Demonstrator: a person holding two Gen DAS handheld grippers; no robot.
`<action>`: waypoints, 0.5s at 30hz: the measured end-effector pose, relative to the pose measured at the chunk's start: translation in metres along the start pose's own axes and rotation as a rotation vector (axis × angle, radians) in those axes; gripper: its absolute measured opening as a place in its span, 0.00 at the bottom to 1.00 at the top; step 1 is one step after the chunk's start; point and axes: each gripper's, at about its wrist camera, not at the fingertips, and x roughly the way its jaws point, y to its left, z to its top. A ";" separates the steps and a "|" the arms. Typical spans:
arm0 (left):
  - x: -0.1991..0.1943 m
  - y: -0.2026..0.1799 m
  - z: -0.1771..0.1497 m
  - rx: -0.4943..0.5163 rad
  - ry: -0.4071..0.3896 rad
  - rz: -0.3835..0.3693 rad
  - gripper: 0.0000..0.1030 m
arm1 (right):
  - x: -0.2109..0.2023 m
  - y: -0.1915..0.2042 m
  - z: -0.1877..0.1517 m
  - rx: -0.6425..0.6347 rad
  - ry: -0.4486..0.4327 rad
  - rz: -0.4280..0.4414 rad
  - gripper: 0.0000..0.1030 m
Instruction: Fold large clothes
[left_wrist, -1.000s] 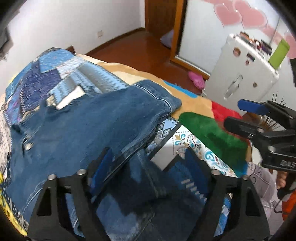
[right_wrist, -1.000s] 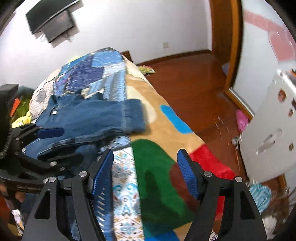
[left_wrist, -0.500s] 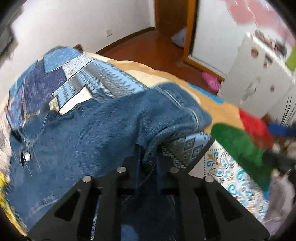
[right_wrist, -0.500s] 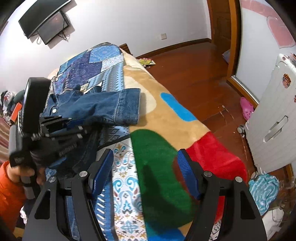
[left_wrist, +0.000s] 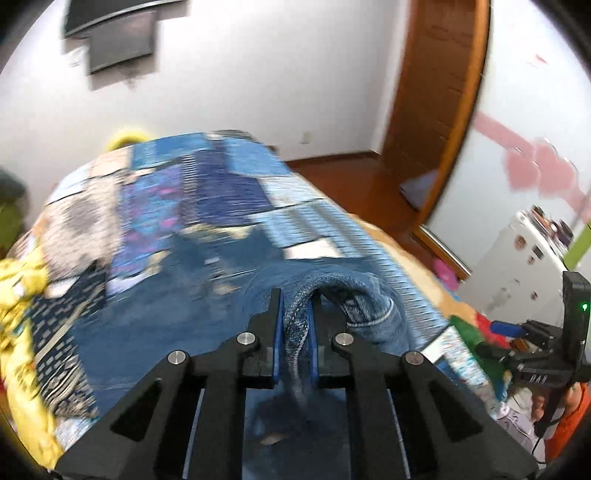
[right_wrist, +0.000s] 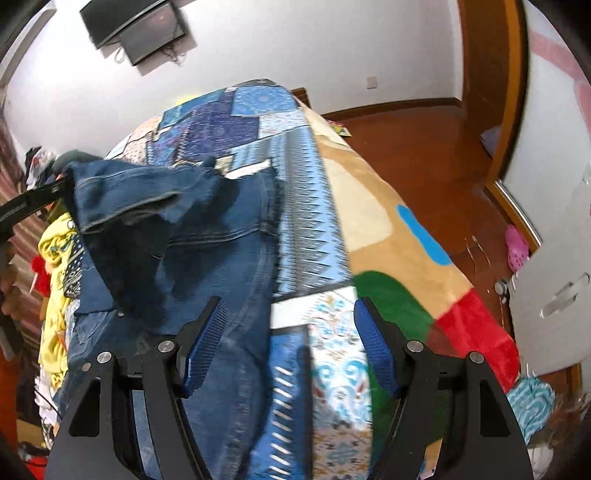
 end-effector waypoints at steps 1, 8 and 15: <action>-0.006 0.016 -0.008 -0.026 0.000 0.020 0.10 | 0.002 0.006 0.000 -0.010 0.003 0.002 0.66; -0.001 0.106 -0.089 -0.241 0.126 0.042 0.10 | 0.037 0.040 -0.006 -0.058 0.089 0.006 0.66; 0.017 0.126 -0.157 -0.289 0.262 0.045 0.27 | 0.065 0.060 -0.022 -0.109 0.202 -0.042 0.66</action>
